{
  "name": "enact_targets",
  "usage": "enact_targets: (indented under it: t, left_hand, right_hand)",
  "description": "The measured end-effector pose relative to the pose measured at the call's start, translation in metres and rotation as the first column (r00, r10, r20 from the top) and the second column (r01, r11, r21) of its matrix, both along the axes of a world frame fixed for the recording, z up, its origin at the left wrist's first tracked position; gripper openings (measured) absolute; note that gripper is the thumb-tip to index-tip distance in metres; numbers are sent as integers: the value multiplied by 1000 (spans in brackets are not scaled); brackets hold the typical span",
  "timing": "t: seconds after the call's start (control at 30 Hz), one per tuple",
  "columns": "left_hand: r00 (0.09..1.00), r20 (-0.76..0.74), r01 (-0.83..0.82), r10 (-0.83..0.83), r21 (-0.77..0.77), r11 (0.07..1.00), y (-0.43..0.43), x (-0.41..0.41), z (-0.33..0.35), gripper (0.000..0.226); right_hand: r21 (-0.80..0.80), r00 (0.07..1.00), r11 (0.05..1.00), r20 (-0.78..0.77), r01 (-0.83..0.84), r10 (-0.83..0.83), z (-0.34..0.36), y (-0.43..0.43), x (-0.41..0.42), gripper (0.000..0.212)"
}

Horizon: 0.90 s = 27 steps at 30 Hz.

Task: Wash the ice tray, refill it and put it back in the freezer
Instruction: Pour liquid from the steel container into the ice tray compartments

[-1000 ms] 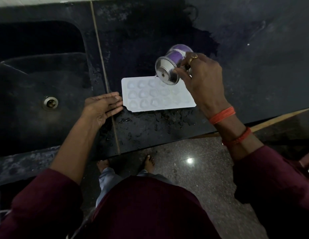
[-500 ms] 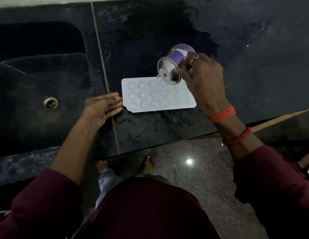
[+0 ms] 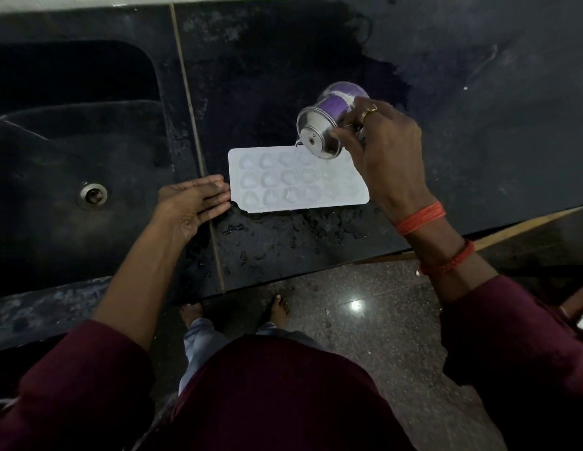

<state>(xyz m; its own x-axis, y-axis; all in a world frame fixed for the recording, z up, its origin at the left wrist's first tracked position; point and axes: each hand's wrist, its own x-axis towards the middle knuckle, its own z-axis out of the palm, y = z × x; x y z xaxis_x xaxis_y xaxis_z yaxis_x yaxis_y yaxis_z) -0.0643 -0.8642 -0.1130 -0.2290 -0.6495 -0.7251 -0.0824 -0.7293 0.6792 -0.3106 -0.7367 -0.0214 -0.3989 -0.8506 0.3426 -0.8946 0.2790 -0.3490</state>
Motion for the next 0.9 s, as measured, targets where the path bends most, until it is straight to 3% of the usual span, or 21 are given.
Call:
enact_targets:
  t: [0.9]
  left_hand:
    - [1000, 18, -1, 2, -38, 999, 2, -3, 1, 8]
  right_hand:
    - [-99, 995, 995, 98, 13, -4, 6, -8, 6, 24]
